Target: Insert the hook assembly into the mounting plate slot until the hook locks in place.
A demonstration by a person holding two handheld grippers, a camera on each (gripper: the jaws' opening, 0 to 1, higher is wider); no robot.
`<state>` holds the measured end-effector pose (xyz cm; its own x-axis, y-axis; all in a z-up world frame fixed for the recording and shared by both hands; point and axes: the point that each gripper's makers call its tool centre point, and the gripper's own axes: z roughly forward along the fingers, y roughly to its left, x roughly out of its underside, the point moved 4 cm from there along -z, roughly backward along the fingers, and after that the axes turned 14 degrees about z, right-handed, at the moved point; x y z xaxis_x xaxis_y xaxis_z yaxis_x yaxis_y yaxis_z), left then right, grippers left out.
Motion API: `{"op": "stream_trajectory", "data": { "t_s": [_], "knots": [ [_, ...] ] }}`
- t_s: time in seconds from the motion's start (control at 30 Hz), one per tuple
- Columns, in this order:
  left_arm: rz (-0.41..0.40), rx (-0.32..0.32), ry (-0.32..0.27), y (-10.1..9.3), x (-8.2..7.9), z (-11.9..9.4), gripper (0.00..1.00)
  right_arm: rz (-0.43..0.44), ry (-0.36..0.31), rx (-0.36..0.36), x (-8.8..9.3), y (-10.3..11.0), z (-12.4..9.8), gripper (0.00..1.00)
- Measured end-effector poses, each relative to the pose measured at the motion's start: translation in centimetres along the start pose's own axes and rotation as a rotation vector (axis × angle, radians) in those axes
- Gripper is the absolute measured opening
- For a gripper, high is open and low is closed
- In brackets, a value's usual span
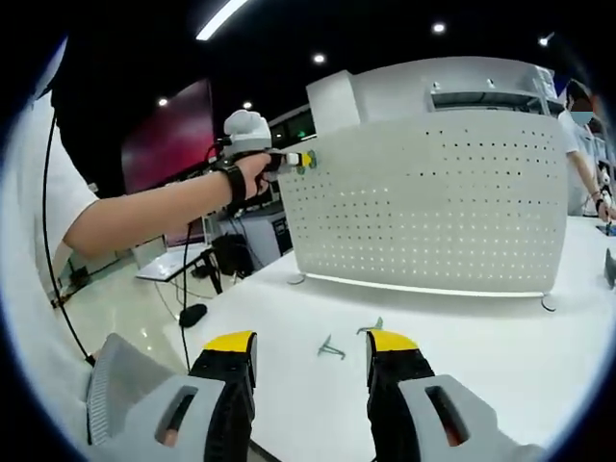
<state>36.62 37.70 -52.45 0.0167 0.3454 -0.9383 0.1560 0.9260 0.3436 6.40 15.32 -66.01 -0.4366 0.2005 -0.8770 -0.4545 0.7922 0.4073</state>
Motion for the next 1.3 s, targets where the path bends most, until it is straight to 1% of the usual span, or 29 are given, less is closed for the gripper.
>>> {"op": "stream_trajectory", "data": {
  "t_s": [0.07, 0.17, 0.2, 0.37, 0.53, 0.63, 0.67, 0.83, 0.9, 0.93, 1.0, 1.1, 1.23, 1.3],
  "knots": [
    [-0.010, 0.002, -0.005, 0.1, -0.2, 0.2, 0.03, 0.002, 0.001, 0.004, -0.1, -0.1, 0.0, 0.46],
    [-0.002, -0.001, -0.004, 0.2, -0.2, 0.6, 0.03, 0.003, -0.001, 0.007, -0.2, -0.2, 0.0, 0.46],
    [-0.014, 0.006, -0.004, 0.2, -0.1, 0.8, 0.03, 0.005, -0.002, 0.007, -0.1, -0.2, 0.0, 0.46],
    [-0.016, 0.014, 0.015, 0.1, 0.4, 1.3, 0.03, 0.010, -0.001, 0.013, 0.0, -0.4, 0.1, 0.46],
    [-0.011, 0.012, 0.018, 0.3, 0.5, 1.3, 0.03, 0.017, -0.003, 0.016, -0.1, -0.5, 0.2, 0.46],
    [0.001, 0.015, 0.023, 0.3, 0.4, 1.4, 0.03, 0.019, -0.002, 0.013, 0.0, -0.5, 0.3, 0.46],
    [0.019, 0.016, 0.027, 0.3, 0.4, 1.4, 0.03, 0.016, 0.001, 0.012, 0.0, -0.5, 0.4, 0.46],
    [0.033, 0.022, 0.026, 0.4, 0.2, 1.8, 0.04, 0.014, 0.006, 0.009, 0.2, -0.4, 0.5, 0.46],
    [0.059, 0.018, 0.021, 0.4, 0.0, 2.0, 0.04, -0.018, 0.027, 0.016, 0.5, -0.4, 0.6, 0.45],
    [0.074, 0.018, 0.015, 0.4, -0.1, 2.2, 0.04, -0.014, 0.022, 0.012, 0.5, -0.4, 0.6, 0.45],
    [0.073, 0.020, 0.012, 0.4, -0.2, 2.4, 0.05, 0.010, 0.010, 0.007, 0.4, -0.4, 0.6, 0.45],
    [0.078, 0.022, 0.011, 0.4, -0.4, 2.5, 0.05, -0.001, 0.017, 0.016, 0.4, -0.6, 0.6, 0.45],
    [0.086, 0.024, 0.016, 0.4, -0.4, 2.4, 0.05, 0.017, 0.010, 0.013, 0.4, -0.7, 0.6, 0.45],
    [0.095, 0.057, 0.017, -0.1, -0.3, 2.5, 0.09, 0.023, 0.006, 0.010, 0.4, -0.7, 0.6, 0.45]
  ]
}}
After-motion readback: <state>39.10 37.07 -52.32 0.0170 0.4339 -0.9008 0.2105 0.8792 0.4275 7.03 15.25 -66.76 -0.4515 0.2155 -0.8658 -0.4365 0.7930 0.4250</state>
